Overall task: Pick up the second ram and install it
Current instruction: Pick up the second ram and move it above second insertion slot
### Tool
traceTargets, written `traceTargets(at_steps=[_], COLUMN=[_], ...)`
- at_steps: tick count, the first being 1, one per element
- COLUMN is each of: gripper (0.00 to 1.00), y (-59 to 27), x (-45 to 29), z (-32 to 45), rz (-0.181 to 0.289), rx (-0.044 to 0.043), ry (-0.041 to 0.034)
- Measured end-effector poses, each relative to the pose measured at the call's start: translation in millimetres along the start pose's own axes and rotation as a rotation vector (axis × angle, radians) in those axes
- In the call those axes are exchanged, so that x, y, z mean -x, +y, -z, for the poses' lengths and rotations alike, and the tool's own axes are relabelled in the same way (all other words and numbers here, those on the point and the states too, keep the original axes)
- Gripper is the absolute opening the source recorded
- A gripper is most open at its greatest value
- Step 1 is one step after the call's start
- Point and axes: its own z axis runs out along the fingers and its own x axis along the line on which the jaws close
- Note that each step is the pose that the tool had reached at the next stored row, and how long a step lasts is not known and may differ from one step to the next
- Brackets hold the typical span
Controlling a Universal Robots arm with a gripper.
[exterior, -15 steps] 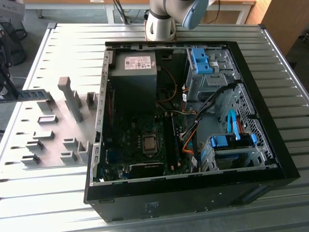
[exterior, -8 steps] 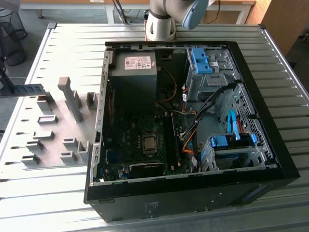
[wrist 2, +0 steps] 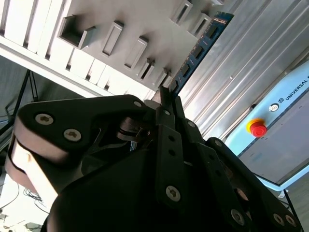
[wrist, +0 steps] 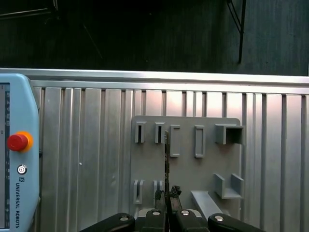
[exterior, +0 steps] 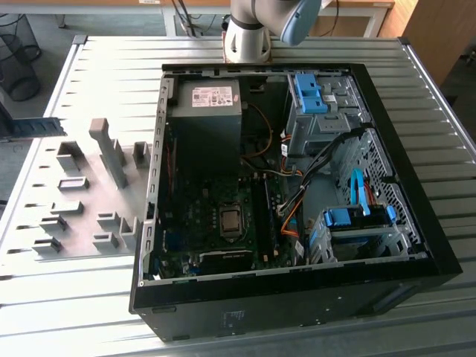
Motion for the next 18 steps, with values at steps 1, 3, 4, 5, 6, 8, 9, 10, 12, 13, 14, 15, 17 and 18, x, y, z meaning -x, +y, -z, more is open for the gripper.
traceTargets(at_steps=[1, 3, 4, 5, 6, 8, 9, 10, 12, 13, 14, 15, 17, 18], gripper=[0.14, 0.14, 0.14, 0.14, 0.14, 0.14, 0.14, 0.14, 0.14, 0.14, 0.14, 0.14, 0.14, 0.14], y=[0.0, 0.1, 0.1, 0.1, 0.1, 0.2, 0.2, 0.2, 0.2, 0.2, 0.2, 0.2, 0.2, 0.2], x=[0.0, 0.1, 0.1, 0.1, 0.2, 0.2, 0.2, 0.2, 0.2, 0.3, 0.3, 0.3, 0.2, 0.3], z=[2.2, 6.2, 8.0, 9.8, 11.6, 15.1, 16.4, 17.6, 18.3, 18.3, 18.5, 18.7, 18.8, 18.9], rz=[0.000, 0.000, 0.000, 0.000, 0.000, 0.000, 0.000, 0.000, 0.000, 0.000, 0.000, 0.000, 0.000, 0.000], rx=[0.0000, 0.0000, 0.0000, 0.0000, 0.0000, 0.0000, -0.0001, -0.0001, -0.0002, -0.0002, -0.0001, 0.0000, 0.0000, 0.0000], ry=[0.0000, 0.0000, 0.0001, 0.0000, 0.0001, 0.0001, 0.0000, 0.0000, -0.0001, -0.0001, -0.0001, 0.0000, 0.0000, 0.0000])
